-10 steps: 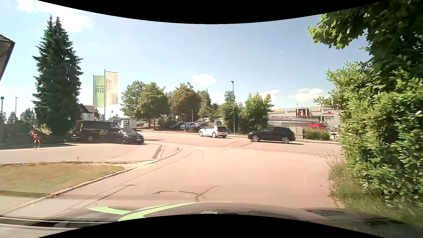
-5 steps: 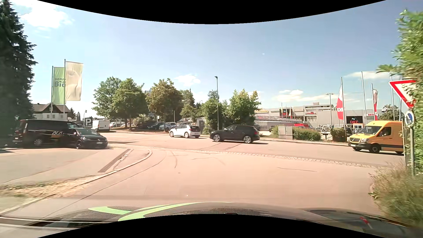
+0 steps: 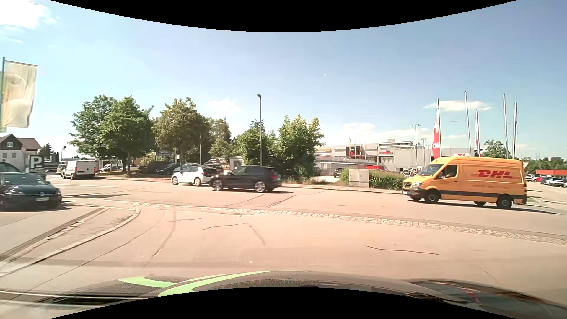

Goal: Follow the waypoints while adhering to traffic rules and regulations

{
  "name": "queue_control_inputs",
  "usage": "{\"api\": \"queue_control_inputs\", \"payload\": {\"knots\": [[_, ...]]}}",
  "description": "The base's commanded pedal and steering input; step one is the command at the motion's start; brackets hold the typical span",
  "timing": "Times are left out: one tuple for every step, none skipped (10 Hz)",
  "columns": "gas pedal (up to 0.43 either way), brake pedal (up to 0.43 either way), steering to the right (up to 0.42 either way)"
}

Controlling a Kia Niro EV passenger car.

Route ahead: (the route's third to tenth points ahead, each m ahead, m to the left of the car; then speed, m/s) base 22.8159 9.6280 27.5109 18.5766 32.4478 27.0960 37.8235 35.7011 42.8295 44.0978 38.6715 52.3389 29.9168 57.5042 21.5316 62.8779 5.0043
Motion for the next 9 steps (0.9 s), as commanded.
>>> {"api": "queue_control_inputs", "payload": {"knots": [[0.000,0.232,0.199],[0.000,0.238,0.199],[0.000,0.244,0.198],[0.000,0.244,0.195],[0.000,0.250,0.195],[0.000,0.256,0.194],[0.000,0.262,0.193],[0.000,0.262,0.191],[0.000,0.268,0.188]]}}
